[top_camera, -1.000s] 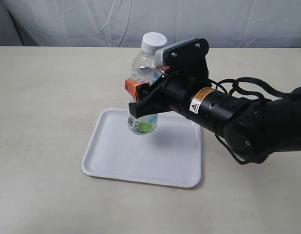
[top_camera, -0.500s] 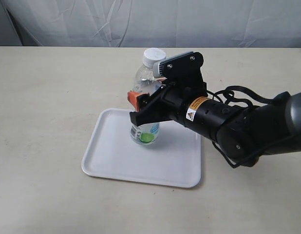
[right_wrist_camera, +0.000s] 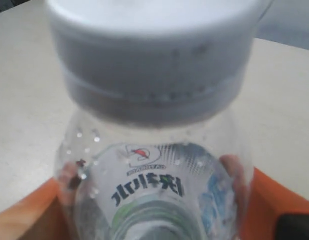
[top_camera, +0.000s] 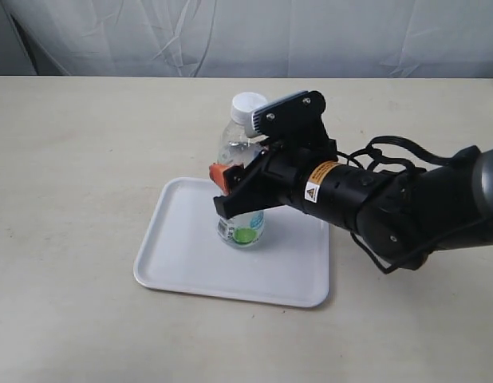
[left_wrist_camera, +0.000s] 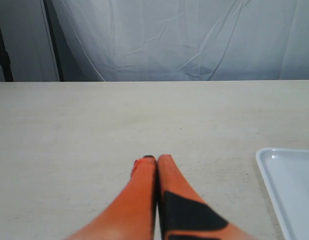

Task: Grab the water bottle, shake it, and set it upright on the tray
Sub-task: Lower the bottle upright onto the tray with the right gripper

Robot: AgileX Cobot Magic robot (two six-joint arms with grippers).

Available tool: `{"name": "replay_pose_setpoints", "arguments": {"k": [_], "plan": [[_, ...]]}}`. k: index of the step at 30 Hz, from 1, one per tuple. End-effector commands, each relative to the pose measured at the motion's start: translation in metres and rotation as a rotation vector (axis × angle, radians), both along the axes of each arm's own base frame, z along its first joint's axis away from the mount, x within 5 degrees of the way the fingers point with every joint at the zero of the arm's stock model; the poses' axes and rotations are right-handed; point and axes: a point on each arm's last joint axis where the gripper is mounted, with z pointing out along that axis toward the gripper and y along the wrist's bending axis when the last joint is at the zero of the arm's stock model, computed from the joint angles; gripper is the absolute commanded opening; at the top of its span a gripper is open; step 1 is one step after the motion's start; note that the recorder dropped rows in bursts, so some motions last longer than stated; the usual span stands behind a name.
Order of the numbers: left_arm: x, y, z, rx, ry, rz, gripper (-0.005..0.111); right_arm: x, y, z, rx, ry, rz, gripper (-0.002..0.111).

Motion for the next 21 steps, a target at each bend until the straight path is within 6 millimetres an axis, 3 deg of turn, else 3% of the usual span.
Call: {"name": "replay_pose_setpoints", "arguments": {"k": [1,4,9,11,14,21], "plan": [[-0.0002,0.0000,-0.0005,0.000,-0.003,0.001,0.000,-0.0051,0.0011,-0.0038,-0.082,-0.031,0.105,0.002],[-0.0002,0.0000,-0.0005,0.000,-0.003,0.001,0.000,-0.0055,0.0012,-0.0042,-0.087,-0.031,0.111,0.022],[-0.0002,0.0000,-0.0005,0.000,-0.003,0.001,0.000,-0.0012,-0.0017,-0.0034,-0.037,0.016,0.017,0.077],[-0.0002,0.0000,-0.0005,0.000,-0.003,0.001,0.000,-0.0002,-0.0029,-0.0039,-0.030,0.035,-0.010,0.090],[-0.0002,0.0000,-0.0005,0.000,-0.003,0.001,0.000,-0.0012,-0.0022,-0.0041,-0.043,0.023,0.013,0.097],[-0.0002,0.0000,-0.0005,0.000,-0.003,0.001,0.000,-0.0030,-0.0007,-0.0001,-0.047,-0.013,0.054,0.098]]}}
